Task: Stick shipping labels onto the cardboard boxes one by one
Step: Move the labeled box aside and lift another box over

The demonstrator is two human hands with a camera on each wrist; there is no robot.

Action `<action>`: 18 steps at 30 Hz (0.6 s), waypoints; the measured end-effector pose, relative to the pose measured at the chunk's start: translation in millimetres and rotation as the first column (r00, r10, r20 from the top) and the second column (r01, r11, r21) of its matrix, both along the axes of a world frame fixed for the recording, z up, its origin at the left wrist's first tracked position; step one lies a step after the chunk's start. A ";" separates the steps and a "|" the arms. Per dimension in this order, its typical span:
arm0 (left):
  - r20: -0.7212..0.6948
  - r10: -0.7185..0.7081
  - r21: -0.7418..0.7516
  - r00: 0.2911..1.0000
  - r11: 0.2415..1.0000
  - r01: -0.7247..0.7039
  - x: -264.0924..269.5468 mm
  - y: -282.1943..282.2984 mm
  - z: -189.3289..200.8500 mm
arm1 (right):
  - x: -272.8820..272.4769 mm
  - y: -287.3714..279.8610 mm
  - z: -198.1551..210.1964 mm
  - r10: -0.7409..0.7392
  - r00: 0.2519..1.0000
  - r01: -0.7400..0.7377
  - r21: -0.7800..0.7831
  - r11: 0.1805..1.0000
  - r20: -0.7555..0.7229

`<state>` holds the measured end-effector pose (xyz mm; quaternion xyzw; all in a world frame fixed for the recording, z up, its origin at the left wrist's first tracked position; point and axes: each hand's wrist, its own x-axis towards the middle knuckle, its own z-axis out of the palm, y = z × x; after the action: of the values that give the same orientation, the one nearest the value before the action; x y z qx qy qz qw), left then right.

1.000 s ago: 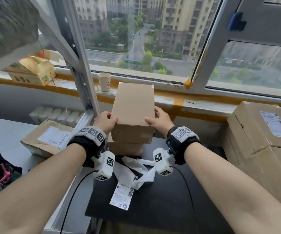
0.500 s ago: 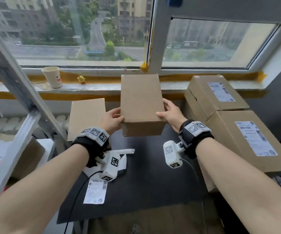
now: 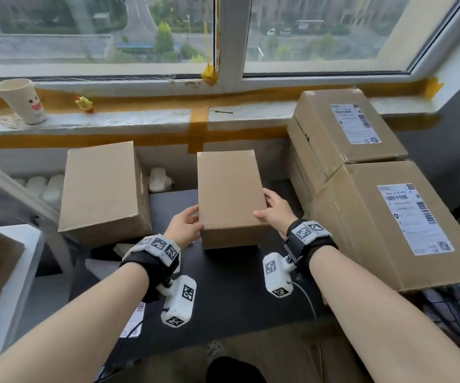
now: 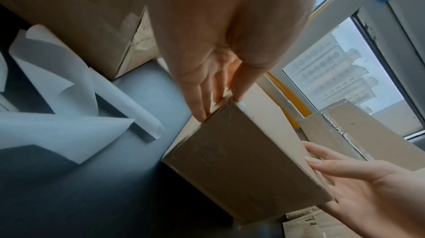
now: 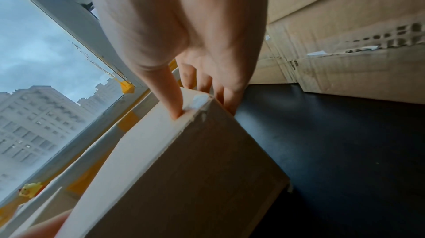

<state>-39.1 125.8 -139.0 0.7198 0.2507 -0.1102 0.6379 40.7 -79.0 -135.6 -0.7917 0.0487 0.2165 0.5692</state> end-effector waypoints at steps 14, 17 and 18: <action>-0.219 -0.366 0.759 0.904 0.518 0.394 -10.7 3.6 12.5 | -16.7 2.2 15.4 0.330 0.934 -0.172 -0.640 0.749 0.135; -0.309 -0.403 0.812 0.861 0.360 0.460 -28.1 11.8 22.1 | -36.4 8.0 28.5 0.473 0.857 -0.171 -0.753 0.635 0.204; -0.329 -0.404 0.824 0.853 0.318 0.469 -35.8 14.8 24.7 | -44.6 10.8 32.3 0.511 0.832 -0.169 -0.778 0.605 0.217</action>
<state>-74.9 140.6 -114.3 0.9785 0.0870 -0.1536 0.1070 -3.9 -68.1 -103.3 -0.9717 -0.1482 0.1103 0.1472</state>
